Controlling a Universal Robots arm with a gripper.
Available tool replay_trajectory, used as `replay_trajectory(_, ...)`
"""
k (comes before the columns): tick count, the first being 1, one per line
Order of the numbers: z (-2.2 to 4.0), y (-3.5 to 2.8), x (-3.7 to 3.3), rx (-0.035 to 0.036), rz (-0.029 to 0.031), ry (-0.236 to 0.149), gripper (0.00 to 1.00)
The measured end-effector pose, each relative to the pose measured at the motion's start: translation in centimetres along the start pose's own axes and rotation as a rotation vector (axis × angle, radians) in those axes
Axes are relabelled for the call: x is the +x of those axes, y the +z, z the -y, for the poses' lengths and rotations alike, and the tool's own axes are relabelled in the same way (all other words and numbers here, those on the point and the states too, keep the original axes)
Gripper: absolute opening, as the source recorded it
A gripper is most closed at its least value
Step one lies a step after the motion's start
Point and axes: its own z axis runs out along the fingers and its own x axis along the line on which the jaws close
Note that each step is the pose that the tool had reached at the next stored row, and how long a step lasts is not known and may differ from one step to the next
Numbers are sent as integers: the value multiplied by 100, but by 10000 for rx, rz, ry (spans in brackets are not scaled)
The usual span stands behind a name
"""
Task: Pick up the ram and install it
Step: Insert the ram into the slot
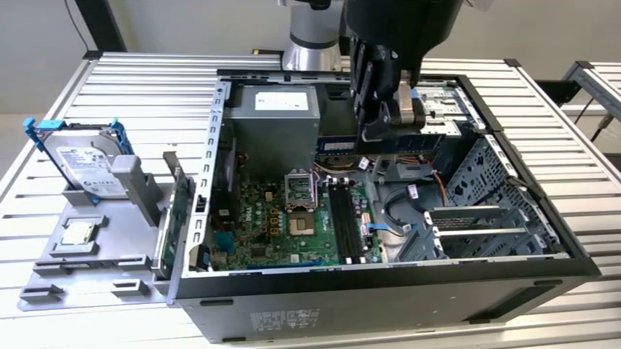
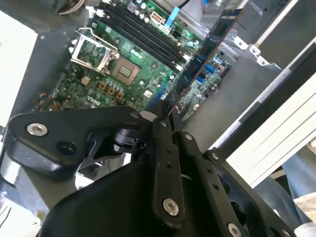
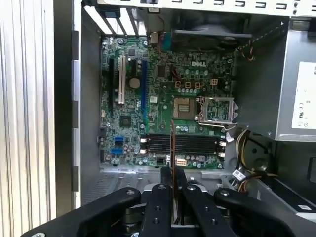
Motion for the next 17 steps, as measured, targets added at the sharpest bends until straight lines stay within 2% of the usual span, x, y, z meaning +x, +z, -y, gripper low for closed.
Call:
replay_trajectory(9,27,2,-367,0,2,-8,0)
replay_trajectory(15,44,2,-573,-1,1,-14,0)
replay_trajectory(17,47,2,-624,0,1,-16,0)
